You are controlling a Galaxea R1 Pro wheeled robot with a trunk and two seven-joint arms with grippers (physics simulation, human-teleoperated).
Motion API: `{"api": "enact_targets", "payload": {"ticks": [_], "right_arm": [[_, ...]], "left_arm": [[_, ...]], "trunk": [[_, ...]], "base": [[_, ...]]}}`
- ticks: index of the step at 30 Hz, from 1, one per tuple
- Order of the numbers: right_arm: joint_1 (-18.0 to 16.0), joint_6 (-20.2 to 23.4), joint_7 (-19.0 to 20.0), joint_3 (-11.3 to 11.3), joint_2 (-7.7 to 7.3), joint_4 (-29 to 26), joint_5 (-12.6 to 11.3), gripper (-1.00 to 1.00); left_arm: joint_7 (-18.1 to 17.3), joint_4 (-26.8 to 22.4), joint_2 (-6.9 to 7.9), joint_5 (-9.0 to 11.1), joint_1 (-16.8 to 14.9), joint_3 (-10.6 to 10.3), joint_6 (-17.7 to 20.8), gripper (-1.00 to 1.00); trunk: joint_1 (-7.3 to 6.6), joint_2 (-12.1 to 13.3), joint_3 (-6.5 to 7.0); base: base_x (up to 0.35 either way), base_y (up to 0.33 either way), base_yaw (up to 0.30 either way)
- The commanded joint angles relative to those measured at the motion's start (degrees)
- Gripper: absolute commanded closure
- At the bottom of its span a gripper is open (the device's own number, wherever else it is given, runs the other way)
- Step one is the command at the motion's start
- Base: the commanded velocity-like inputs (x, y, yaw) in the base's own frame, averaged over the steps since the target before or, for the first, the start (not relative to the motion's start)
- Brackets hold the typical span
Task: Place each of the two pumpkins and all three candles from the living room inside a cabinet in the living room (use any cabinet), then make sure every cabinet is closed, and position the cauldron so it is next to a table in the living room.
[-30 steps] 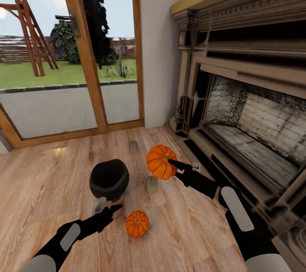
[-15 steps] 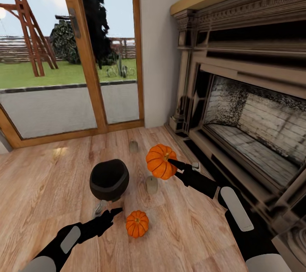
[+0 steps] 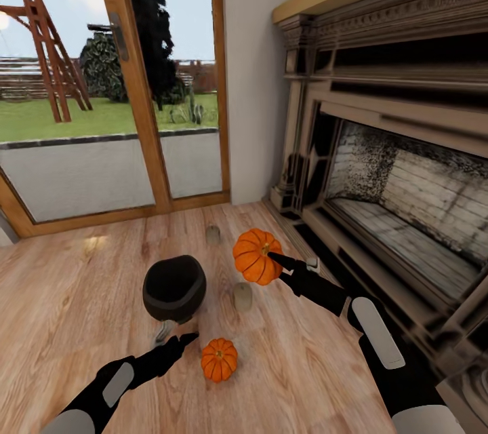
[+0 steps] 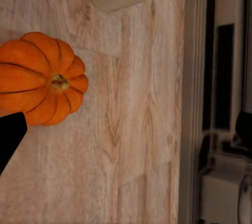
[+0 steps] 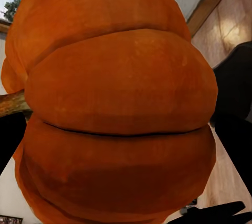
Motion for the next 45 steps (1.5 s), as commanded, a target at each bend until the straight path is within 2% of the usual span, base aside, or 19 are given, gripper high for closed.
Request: {"api": "enact_targets", "payload": {"ticks": [1, 8, 13, 45], "right_arm": [[-0.03, 0.11, 0.12, 0.03, -0.03, -0.02, 0.04, 1.00], [-0.03, 0.08, 0.04, 0.03, -0.03, -0.19, 0.05, 1.00], [-0.03, 0.11, 0.11, 0.03, -0.03, -0.23, 0.05, 1.00], [-0.03, 0.19, 0.30, 0.03, -0.08, -0.32, -0.03, 1.00]], "left_arm": [[-0.11, 0.02, -0.03, 0.24, -0.02, 0.21, 0.44, -1.00], [-0.36, -0.09, -0.24, 0.22, -0.02, 0.16, -0.12, -1.00], [-0.31, -0.07, -0.26, 0.20, -0.02, -0.87, -0.15, -1.00], [-0.39, -0.85, -0.34, 0.22, -0.02, -1.52, -1.61, -1.00]], "trunk": [[0.01, -0.02, -0.05], [0.01, -0.02, -0.05], [0.01, -0.02, -0.05], [0.83, -0.45, -7.14]], "base": [[0.233, 0.098, 0.000], [0.059, 0.025, 0.000], [0.003, 0.001, 0.000], [0.000, 0.000, 0.000]]}}
